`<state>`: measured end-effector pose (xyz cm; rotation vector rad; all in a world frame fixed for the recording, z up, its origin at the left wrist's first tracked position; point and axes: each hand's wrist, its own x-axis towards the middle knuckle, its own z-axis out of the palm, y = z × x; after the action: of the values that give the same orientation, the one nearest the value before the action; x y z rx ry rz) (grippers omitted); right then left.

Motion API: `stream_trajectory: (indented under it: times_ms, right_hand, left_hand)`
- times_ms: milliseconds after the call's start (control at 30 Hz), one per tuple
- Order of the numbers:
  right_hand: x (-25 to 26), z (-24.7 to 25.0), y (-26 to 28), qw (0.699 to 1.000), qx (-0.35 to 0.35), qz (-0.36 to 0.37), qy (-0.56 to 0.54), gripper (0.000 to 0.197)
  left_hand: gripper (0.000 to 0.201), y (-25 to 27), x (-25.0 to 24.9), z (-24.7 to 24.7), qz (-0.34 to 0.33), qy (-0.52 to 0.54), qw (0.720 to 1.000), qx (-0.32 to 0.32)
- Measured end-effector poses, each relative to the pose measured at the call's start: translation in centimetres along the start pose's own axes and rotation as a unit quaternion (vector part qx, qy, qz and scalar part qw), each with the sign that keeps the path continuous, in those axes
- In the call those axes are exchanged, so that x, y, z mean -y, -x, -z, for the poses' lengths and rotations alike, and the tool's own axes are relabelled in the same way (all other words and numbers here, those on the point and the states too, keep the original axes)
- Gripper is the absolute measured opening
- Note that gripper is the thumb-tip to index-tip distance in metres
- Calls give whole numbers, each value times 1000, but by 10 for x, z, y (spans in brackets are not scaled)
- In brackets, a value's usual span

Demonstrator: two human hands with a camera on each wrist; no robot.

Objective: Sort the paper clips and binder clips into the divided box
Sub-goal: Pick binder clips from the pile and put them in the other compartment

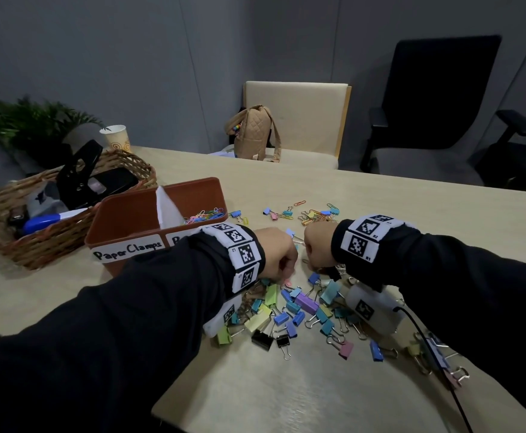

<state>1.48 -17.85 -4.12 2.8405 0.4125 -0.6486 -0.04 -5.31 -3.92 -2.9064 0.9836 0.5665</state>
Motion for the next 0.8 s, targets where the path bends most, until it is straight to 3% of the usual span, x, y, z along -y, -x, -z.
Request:
stream_trajectory:
  times_ms: [133, 200, 267, 367, 467, 600, 700, 800]
  right_hand:
    - [2, 1, 8, 1000, 10, 6, -2, 27]
    - [1, 2, 10, 1000, 2, 0, -4, 20]
    - [-7, 7, 11, 998, -24, 0, -62, 13]
    - [-24, 24, 20, 977, -106, -3, -185, 28]
    - [-36, 39, 26, 946, -161, -12, -280, 28]
    - [-32, 43, 24, 890, -108, -22, -443, 22]
    - [-17, 44, 23, 857, -45, 5, -514, 21]
    - [1, 51, 20, 827, 2, 21, -562, 26]
  left_hand:
    - [19, -3, -6, -5, 28, -55, 998, 34]
    - [24, -3, -8, -5, 36, -51, 997, 41]
    - [23, -4, -9, -6, 30, -38, 998, 39]
    - [18, -3, -7, -7, 17, -22, 999, 25]
    - [13, 2, -5, -2, 13, 11, 1000, -3]
    - [7, 19, 2, 9, 26, 78, 994, -71]
    - [15, 41, 19, 23, 38, 128, 981, -138]
    - [16, 62, 43, 31, 97, 123, 953, -259]
